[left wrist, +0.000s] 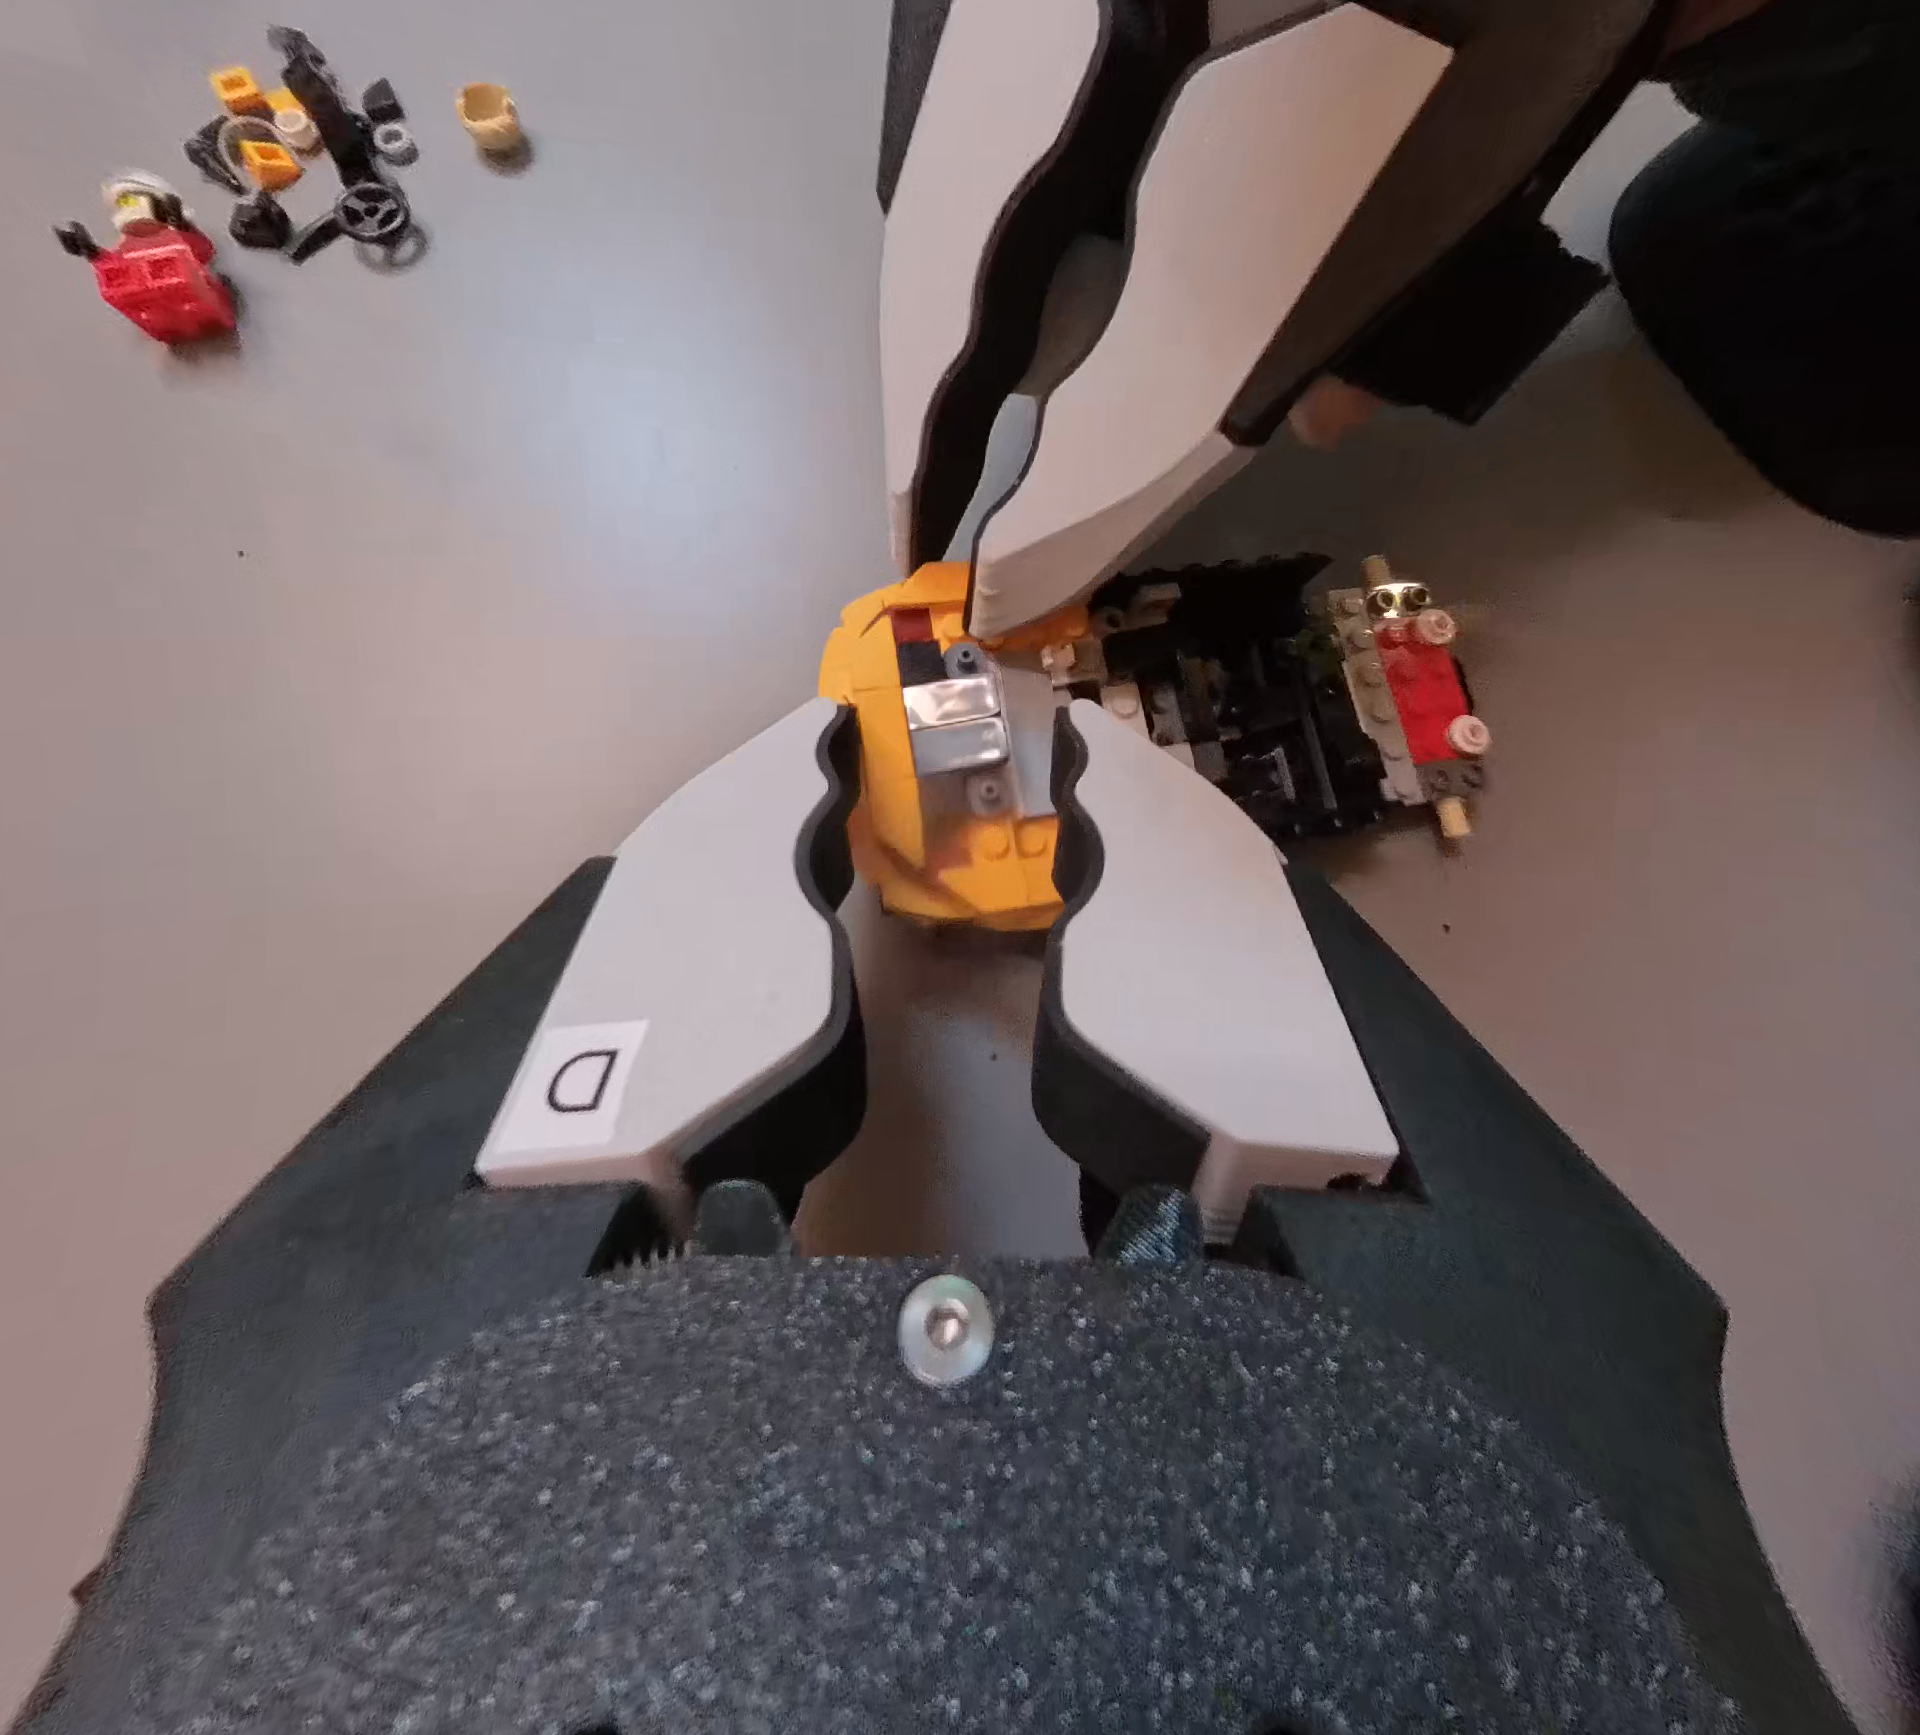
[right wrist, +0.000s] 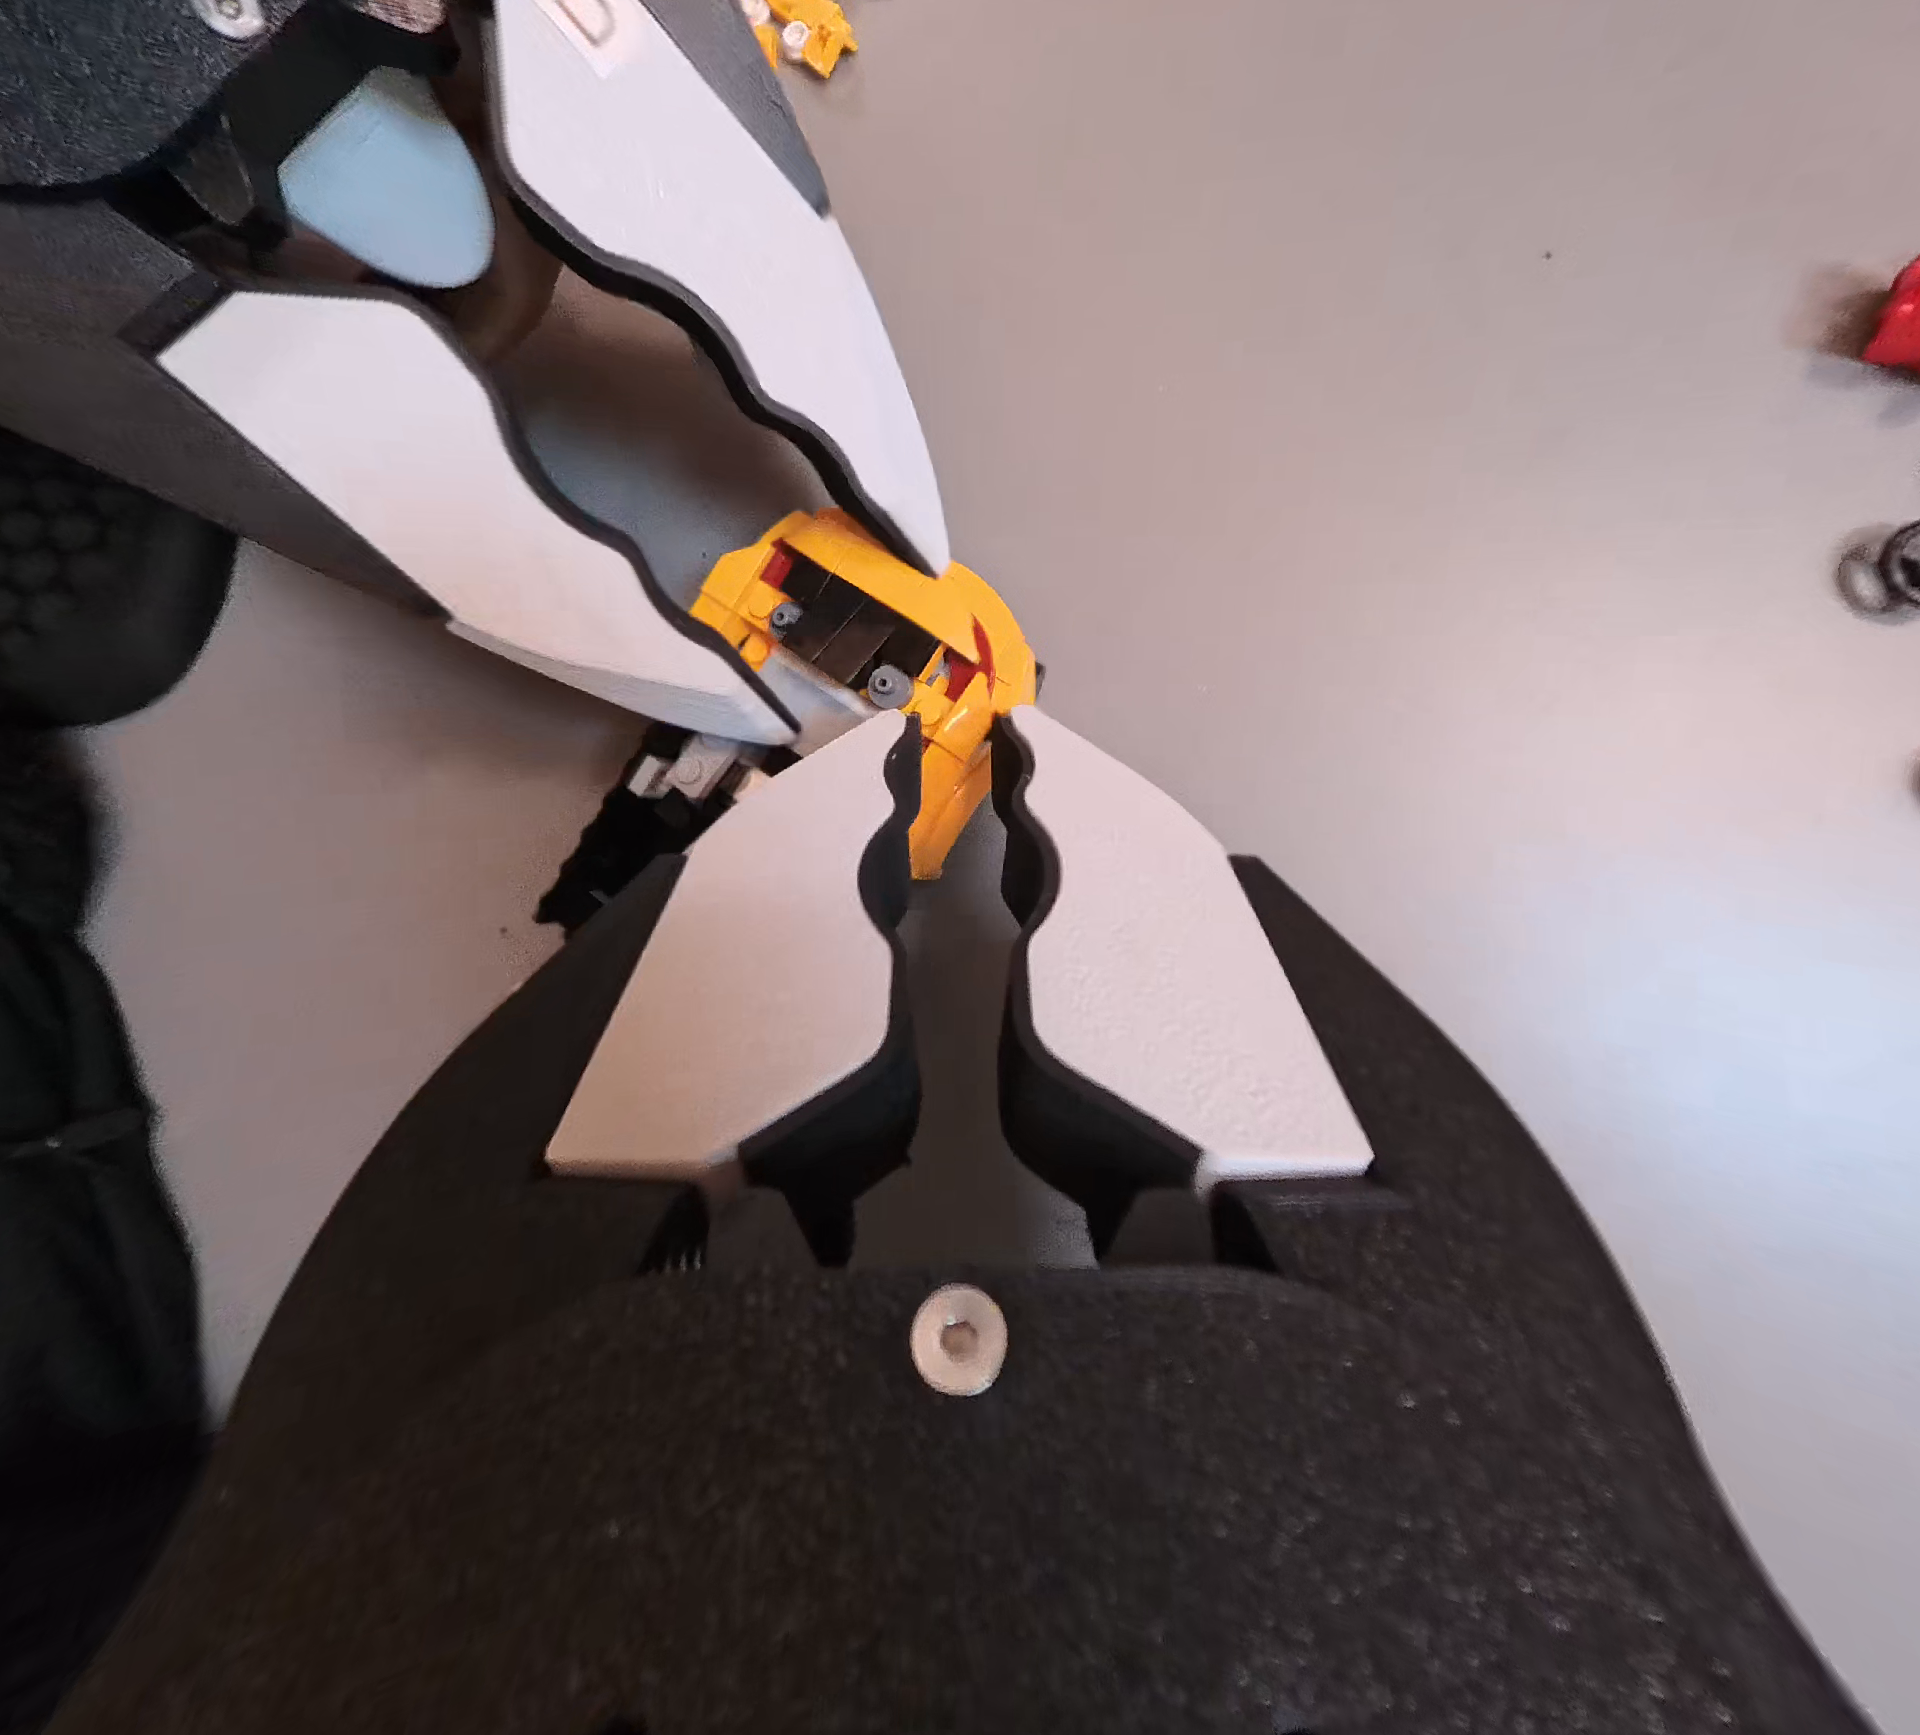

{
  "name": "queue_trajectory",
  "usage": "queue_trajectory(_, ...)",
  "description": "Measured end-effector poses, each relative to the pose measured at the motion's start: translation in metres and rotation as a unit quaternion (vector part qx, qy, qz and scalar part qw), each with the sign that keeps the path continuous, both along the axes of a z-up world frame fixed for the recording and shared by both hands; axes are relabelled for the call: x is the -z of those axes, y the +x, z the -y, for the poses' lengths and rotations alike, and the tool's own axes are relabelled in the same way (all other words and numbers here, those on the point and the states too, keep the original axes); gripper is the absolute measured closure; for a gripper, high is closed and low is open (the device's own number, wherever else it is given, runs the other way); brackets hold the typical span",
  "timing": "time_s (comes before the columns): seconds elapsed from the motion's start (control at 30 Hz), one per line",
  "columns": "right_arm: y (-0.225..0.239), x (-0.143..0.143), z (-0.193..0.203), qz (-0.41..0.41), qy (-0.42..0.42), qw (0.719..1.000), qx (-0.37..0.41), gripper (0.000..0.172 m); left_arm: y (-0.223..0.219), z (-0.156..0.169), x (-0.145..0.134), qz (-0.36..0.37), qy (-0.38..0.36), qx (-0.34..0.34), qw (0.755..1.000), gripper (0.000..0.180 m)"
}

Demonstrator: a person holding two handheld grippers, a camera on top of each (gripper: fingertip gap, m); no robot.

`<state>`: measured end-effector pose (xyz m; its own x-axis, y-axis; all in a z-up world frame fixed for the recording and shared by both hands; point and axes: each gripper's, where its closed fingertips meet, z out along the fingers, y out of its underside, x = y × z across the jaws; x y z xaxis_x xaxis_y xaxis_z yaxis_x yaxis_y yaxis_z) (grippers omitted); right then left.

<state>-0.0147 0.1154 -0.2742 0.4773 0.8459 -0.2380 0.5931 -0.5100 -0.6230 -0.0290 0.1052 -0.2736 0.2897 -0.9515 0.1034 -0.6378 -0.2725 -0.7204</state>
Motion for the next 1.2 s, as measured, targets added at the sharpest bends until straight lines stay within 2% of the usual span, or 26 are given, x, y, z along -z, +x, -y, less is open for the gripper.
queue_trajectory(0.07,-0.001,0.000,0.001,0.011,0.017,1.000,-0.015,0.159,-0.001,-0.005,0.001,-0.011,0.017,-0.006,1.000,0.154)
queue_trajectory(0.27,-0.002,0.000,0.000,0.012,0.062,0.997,-0.039,0.160,-0.002,-0.005,0.001,-0.009,-0.001,-0.017,1.000,0.154)
queue_trajectory(0.47,-0.013,-0.007,0.005,0.022,0.181,0.978,-0.098,0.162,-0.002,-0.006,0.001,-0.013,-0.001,-0.018,1.000,0.154)
queue_trajectory(0.67,-0.004,-0.032,0.000,-0.071,0.164,0.982,-0.056,0.161,-0.004,-0.006,0.001,-0.011,-0.001,-0.015,1.000,0.154)
queue_trajectory(0.73,0.011,-0.028,-0.005,-0.060,0.135,0.988,-0.041,0.161,-0.005,-0.007,0.001,-0.013,0.004,-0.010,1.000,0.154)
queue_trajectory(0.87,0.021,-0.007,0.001,-0.015,0.095,0.994,-0.058,0.161,-0.008,-0.007,0.001,-0.014,0.004,-0.005,1.000,0.154)
queue_trajectory(0.97,0.021,0.003,0.005,0.002,0.095,0.993,-0.068,0.161,-0.011,-0.007,0.001,-0.016,0.005,-0.007,1.000,0.154)
queue_trajectory(1.2,0.024,0.003,0.003,0.001,0.101,0.993,-0.052,0.161,-0.013,-0.006,0.001,-0.011,0.003,-0.004,1.000,0.154)
